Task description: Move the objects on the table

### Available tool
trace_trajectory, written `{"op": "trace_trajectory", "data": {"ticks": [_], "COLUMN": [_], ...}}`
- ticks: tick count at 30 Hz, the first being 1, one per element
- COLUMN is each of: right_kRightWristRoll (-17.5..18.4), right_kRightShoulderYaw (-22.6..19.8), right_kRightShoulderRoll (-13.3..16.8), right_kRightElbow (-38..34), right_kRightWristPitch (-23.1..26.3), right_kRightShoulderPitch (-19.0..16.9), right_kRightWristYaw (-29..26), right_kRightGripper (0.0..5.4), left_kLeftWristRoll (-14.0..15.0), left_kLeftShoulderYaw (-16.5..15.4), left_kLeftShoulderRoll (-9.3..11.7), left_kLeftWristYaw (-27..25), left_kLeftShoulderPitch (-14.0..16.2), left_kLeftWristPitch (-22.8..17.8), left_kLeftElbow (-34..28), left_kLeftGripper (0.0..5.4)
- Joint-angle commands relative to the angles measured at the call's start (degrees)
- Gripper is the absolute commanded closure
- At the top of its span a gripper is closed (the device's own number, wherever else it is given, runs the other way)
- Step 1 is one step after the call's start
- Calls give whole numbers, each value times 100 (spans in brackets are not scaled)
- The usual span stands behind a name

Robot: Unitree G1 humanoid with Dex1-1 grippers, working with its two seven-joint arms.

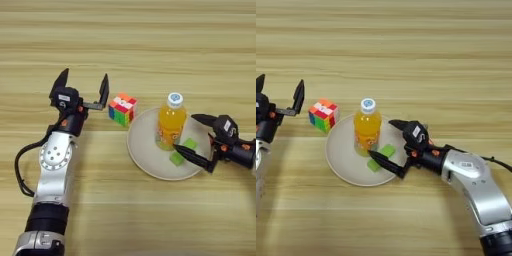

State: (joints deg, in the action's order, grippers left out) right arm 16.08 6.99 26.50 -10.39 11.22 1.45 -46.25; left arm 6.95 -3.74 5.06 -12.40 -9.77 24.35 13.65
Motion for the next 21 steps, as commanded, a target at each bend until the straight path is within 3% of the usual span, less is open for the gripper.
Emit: {"op": "trace_trajectory", "data": {"ticks": [1, 15, 21], "right_kRightWristRoll": [1, -101, -179], "right_kRightShoulderYaw": [72, 289, 372], "right_kRightShoulderRoll": [-172, -699, -812], "right_kRightElbow": [34, 328, 468], "right_kRightWristPitch": [122, 149, 126], "right_kRightShoulderPitch": [199, 566, 614], "right_kRightWristYaw": [149, 475, 527], "right_kRightGripper": [2, 2, 62], "left_kLeftWristRoll": [-24, -35, -38], "left_kLeftShoulderYaw": [19, 34, 37], "left_kLeftShoulderRoll": [-22, -34, -38], "left_kLeftWristYaw": [14, 23, 27], "left_kLeftShoulderPitch": [-57, -41, -32], "left_kLeftWristPitch": [42, 58, 65], "left_kLeftElbow": [29, 30, 26], "left_kLeftGripper": [0, 0, 0]}}
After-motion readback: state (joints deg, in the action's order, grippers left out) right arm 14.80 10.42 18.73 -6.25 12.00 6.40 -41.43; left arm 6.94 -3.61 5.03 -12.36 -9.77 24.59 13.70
